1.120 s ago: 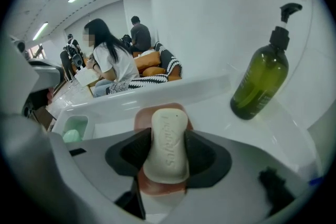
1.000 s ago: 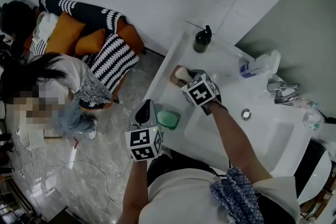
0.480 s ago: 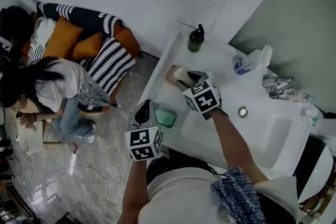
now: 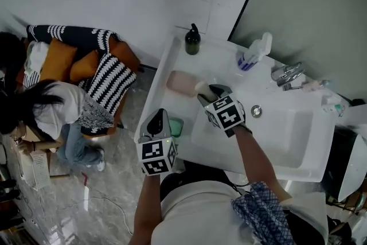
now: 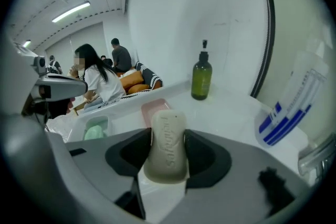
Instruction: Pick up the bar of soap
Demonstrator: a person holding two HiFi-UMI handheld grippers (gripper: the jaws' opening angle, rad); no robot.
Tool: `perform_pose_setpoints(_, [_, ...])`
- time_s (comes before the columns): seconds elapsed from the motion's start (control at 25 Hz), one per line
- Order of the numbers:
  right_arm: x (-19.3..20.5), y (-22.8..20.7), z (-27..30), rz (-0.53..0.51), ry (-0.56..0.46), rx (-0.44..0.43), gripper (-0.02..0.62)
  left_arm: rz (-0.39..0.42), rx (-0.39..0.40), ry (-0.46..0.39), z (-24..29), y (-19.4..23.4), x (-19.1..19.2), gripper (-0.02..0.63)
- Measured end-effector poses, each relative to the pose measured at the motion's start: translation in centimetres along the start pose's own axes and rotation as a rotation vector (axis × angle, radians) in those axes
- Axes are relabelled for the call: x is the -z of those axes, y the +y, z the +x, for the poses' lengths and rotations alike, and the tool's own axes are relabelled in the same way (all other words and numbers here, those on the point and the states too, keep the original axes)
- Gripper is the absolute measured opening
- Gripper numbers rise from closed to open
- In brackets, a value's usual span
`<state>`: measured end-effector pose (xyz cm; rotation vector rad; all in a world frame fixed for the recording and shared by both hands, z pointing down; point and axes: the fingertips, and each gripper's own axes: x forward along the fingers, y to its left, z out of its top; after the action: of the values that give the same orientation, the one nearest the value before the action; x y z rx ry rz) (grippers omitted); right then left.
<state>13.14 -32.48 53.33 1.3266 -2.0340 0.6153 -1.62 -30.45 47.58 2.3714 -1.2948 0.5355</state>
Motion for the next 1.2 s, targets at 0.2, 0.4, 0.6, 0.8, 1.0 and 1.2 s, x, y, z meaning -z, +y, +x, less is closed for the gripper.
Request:
perform_pose_setpoints(0.2, [2.8, -1.2, -2.2, 0.043, 0.017, 0.042, 0.210, 0.026, 0.054, -0.002, 0.3, -2.2, -0.1, 0.009])
perform_pose_setpoints(0.4, [5.9, -2.3, -3.4, 0.077, 0.045, 0.077, 0.210, 0.066, 0.079, 0.007, 0.1, -4.2, 0.2, 0.009])
perform_pose_setpoints(0.6, [8.3, -2.7, -3.9, 0.092, 0.067, 0.073, 0.210, 0.062, 0.106, 0.004, -0.1, -5.7, -0.1, 0.009])
perform_pose_setpoints(0.8, [10.4, -2.9, -3.2, 0.113, 0.094, 0.056, 0.210, 0.087, 0.114, 0.004, 0.0, -7.0, -0.3, 0.009])
perform_pose_setpoints(1.0, [13.5, -2.6, -2.6, 0.141, 0.146, 0.037, 0.210, 0.084, 0.127, 0.036, -0.1, -7.9, 0.6, 0.008])
perform_pose_setpoints(1.2, [15.9, -2.1, -1.3, 0.163, 0.173, 0.013, 0.210, 0.099, 0.104, 0.038, 0.2, -7.7, 0.4, 0.009])
